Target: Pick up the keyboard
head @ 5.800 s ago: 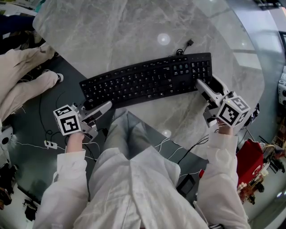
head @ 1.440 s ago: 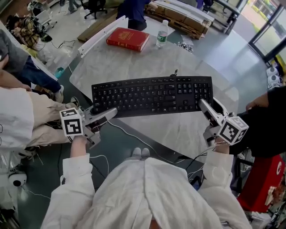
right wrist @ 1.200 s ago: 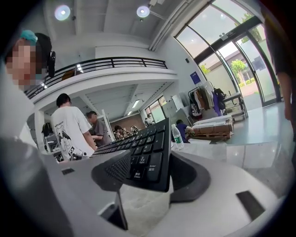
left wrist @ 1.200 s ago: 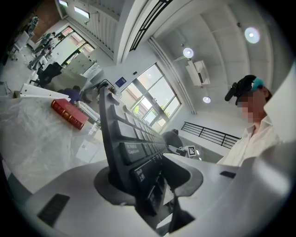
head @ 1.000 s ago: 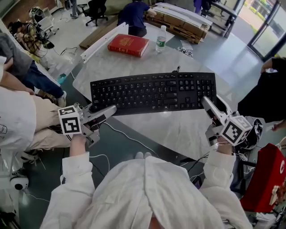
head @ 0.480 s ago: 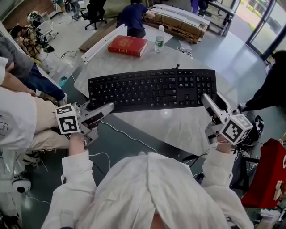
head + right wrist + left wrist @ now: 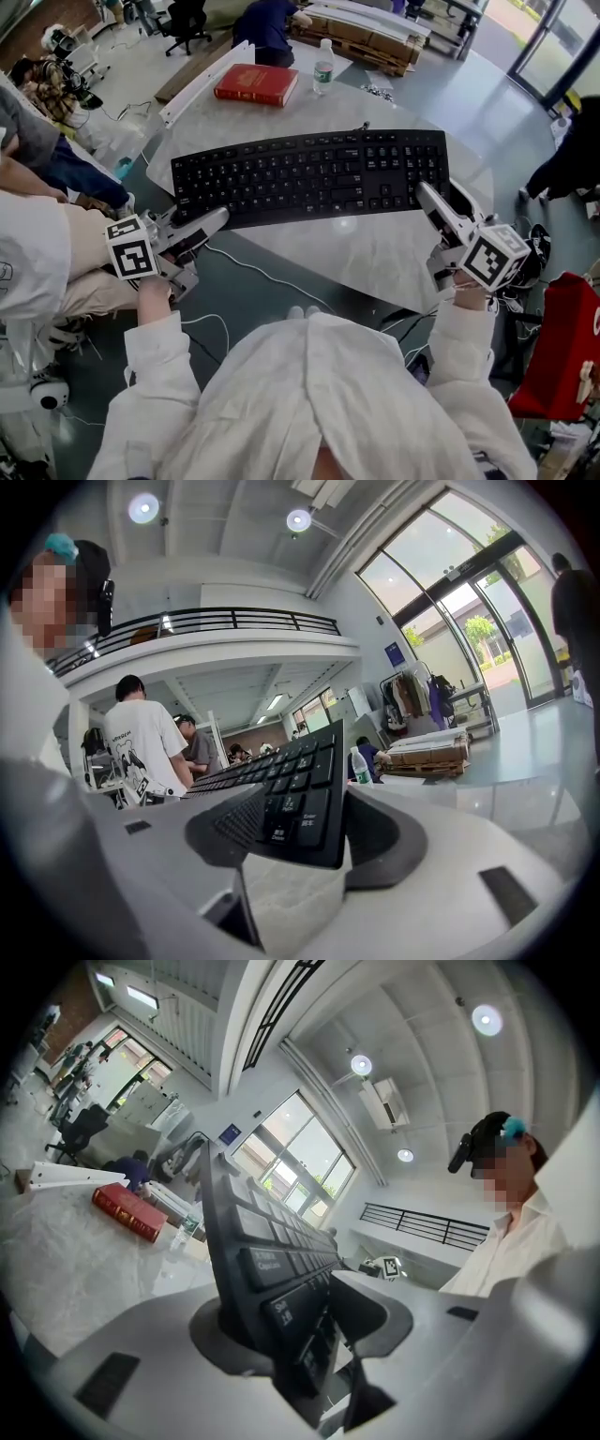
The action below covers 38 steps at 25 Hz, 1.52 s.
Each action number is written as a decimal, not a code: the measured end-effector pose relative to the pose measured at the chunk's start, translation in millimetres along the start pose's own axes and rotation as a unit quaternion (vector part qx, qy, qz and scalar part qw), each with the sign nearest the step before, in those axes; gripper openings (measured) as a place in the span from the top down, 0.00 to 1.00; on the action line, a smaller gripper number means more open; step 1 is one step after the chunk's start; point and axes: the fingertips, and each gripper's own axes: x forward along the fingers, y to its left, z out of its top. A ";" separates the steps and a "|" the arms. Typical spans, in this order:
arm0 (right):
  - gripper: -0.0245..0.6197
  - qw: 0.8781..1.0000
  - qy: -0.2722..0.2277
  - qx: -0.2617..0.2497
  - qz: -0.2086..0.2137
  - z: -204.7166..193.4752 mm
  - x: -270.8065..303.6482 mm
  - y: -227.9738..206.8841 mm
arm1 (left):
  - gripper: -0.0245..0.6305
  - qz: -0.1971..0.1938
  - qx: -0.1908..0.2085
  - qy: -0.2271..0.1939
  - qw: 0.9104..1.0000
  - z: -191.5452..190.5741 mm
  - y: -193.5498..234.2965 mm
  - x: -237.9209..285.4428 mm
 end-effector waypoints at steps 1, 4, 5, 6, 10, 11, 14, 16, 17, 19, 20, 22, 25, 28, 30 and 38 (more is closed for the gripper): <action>0.54 1.000 0.001 0.001 0.000 -1.2 0.0 -0.2 | 0.69 0.001 0.000 0.000 1.000 -1.1 -0.1 -0.4; 0.54 1.000 0.004 0.001 0.004 -1.0 2.4 0.5 | 0.69 0.004 0.001 -0.006 1.000 -0.8 -0.7 -2.9; 0.54 1.000 0.003 0.000 0.006 1.3 3.4 1.9 | 0.69 0.005 0.002 -0.008 1.000 1.1 -1.5 -3.9; 0.54 1.000 0.003 -0.002 0.006 3.8 3.9 3.7 | 0.69 0.005 0.002 -0.011 1.000 2.7 -2.3 -5.1; 0.54 1.000 0.012 0.005 0.002 -2.8 2.7 0.6 | 0.68 0.009 -0.007 -0.014 1.000 -4.3 -1.5 -5.1; 0.54 1.000 0.014 0.006 0.003 -5.9 3.0 -2.3 | 0.68 0.012 -0.010 -0.015 1.000 -7.5 0.3 -2.7; 0.54 1.000 0.013 0.001 0.023 -6.6 8.4 -4.8 | 0.67 0.021 -0.007 -0.025 0.999 -7.5 5.0 3.6; 0.54 0.999 0.009 -0.005 0.035 -4.0 11.8 -3.3 | 0.67 0.025 -0.003 -0.033 0.999 -4.6 4.9 5.4; 0.54 0.999 0.009 -0.006 0.038 -2.8 12.5 -2.9 | 0.67 0.025 -0.003 -0.035 0.999 -3.9 4.6 6.2; 0.54 0.999 0.010 -0.006 0.038 -1.1 12.6 -3.8 | 0.67 0.024 -0.006 -0.038 0.999 -3.2 3.8 7.4; 0.54 0.999 0.011 -0.004 0.037 -1.5 12.1 -4.4 | 0.67 0.023 -0.009 -0.038 0.999 -3.4 3.1 7.3; 0.54 0.999 0.018 -0.001 0.036 -4.0 11.4 -5.2 | 0.67 0.025 -0.007 -0.036 0.999 -3.0 2.0 6.8; 0.54 0.999 0.024 0.006 0.035 -7.8 12.6 -6.8 | 0.67 0.029 0.002 -0.031 0.999 -1.6 2.3 7.0; 0.54 0.999 0.023 0.006 0.035 -9.2 13.7 -5.9 | 0.67 0.025 -0.005 -0.032 0.999 -4.1 3.4 6.1; 0.54 0.999 0.024 0.002 0.033 -8.3 13.7 -5.8 | 0.67 0.022 -0.009 -0.033 0.999 -5.3 4.4 6.7; 0.54 0.999 0.027 0.004 0.020 -7.7 11.1 -7.8 | 0.67 0.023 -0.007 -0.032 0.999 -3.6 4.9 7.8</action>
